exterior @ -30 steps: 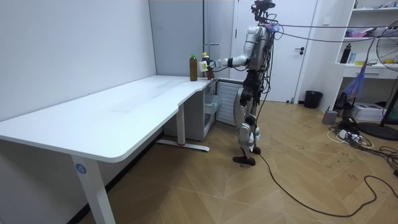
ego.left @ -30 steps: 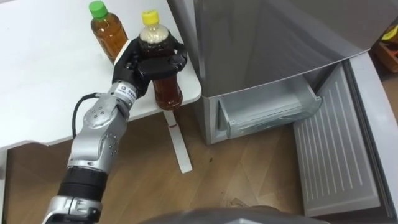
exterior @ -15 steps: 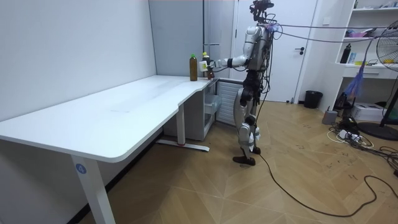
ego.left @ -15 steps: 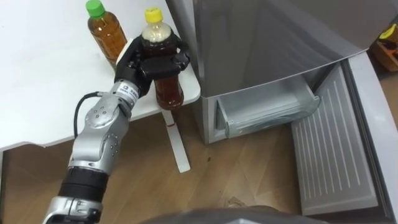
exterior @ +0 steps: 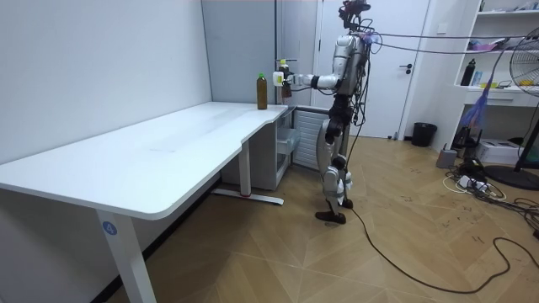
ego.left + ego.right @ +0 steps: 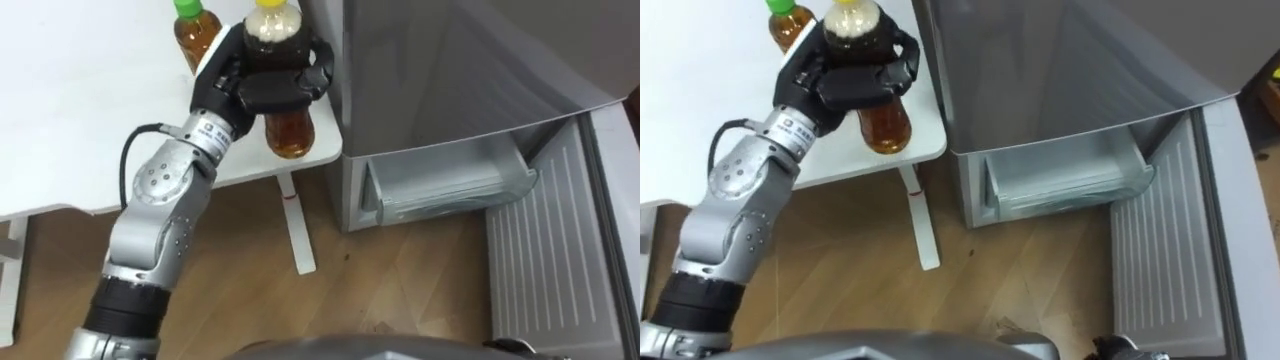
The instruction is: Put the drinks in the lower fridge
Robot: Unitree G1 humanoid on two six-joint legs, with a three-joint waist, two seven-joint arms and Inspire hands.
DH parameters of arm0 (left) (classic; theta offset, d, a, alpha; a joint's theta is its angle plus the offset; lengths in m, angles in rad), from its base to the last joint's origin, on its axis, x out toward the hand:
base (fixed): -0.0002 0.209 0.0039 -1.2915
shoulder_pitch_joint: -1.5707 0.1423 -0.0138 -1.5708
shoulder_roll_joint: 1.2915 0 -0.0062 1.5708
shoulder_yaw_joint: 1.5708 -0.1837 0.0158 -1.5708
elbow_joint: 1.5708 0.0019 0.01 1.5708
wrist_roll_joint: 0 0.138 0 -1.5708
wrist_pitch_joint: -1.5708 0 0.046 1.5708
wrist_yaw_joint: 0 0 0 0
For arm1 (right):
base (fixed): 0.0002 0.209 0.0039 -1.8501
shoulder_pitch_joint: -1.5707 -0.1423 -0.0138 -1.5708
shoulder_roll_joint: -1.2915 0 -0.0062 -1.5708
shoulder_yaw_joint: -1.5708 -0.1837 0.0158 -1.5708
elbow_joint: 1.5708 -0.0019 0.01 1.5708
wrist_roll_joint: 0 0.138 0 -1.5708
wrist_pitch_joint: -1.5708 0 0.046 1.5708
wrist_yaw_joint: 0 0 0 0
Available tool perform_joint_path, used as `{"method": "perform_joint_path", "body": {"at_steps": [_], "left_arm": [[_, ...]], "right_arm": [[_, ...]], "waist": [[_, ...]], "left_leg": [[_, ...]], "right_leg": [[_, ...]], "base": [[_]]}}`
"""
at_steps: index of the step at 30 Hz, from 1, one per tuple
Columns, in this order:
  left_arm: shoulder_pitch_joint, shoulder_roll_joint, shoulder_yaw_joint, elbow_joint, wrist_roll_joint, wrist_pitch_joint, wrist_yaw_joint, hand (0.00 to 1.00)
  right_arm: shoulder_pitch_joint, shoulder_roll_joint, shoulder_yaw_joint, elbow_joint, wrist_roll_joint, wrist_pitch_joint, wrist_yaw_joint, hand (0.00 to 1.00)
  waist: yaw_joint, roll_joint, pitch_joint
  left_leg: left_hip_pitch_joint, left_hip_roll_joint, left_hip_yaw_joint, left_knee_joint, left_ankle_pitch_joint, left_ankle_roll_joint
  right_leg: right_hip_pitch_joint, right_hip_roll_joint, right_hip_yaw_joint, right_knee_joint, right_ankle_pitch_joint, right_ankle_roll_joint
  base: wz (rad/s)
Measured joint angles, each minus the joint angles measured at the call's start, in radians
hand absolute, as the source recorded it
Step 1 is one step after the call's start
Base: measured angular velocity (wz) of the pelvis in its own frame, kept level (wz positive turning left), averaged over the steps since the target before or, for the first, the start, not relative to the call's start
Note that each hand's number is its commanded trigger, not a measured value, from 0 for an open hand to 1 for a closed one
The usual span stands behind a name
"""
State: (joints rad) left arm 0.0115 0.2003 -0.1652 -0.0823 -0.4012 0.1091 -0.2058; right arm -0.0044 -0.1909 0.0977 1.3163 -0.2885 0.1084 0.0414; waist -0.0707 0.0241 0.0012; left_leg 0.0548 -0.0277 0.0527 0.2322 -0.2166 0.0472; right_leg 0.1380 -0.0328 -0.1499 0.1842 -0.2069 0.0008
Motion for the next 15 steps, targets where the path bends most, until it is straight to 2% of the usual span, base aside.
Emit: {"method": "perform_joint_path", "body": {"at_steps": [1, 3, 7, 11, 15], "left_arm": [[0.025, -0.005, -0.003, 0.000, 0.000, 0.000, -0.013, 1.00], [0.044, -0.009, -0.009, 0.000, 0.000, 0.001, -0.031, 1.00], [0.046, -0.010, -0.034, -0.003, -0.010, 0.001, -0.059, 1.00], [0.046, -0.008, -0.062, -0.003, -0.036, 0.001, -0.097, 1.00], [0.055, -0.009, -0.085, -0.003, -0.109, 0.000, -0.120, 1.00]], "right_arm": [[-0.013, 0.000, 0.002, 0.000, 0.025, -0.005, -0.009, 0.00], [-0.026, 0.000, 0.023, -0.007, 0.057, -0.009, -0.018, 0.00], [-0.028, -0.002, 0.059, -0.026, 0.097, -0.013, -0.019, 0.00], [-0.036, -0.001, 0.080, -0.031, 0.127, -0.026, -0.017, 0.00], [-0.038, -0.002, 0.106, -0.037, 0.128, -0.036, -0.016, 0.00]], "waist": [[0.000, -0.004, 0.0026], [0.003, -0.003, 0.0017], [0.029, -0.013, 0.0063], [0.044, -0.029, 0.0031], [0.055, -0.036, 0.0034]], "left_leg": [[-0.003, 0.000, 0.000, 0.001, 0.000, 0.000], [-0.014, 0.000, -0.001, 0.006, 0.000, 0.000], [-0.038, 0.000, -0.002, 0.017, 0.002, 0.000], [-0.064, -0.001, -0.003, 0.033, 0.002, 0.000], [-0.058, -0.001, -0.005, 0.026, 0.002, 0.000]], "right_leg": [[-0.001, 0.000, -0.003, -0.001, 0.000, 0.000], [-0.005, -0.001, -0.010, -0.004, 0.000, 0.000], [-0.019, -0.003, -0.020, -0.015, 0.001, -0.002], [-0.029, -0.010, -0.047, -0.015, 0.001, -0.002], [-0.024, -0.011, -0.051, -0.015, 0.001, -0.001]], "base": [[0.03], [0.07], [0.10], [0.18], [0.08]]}}
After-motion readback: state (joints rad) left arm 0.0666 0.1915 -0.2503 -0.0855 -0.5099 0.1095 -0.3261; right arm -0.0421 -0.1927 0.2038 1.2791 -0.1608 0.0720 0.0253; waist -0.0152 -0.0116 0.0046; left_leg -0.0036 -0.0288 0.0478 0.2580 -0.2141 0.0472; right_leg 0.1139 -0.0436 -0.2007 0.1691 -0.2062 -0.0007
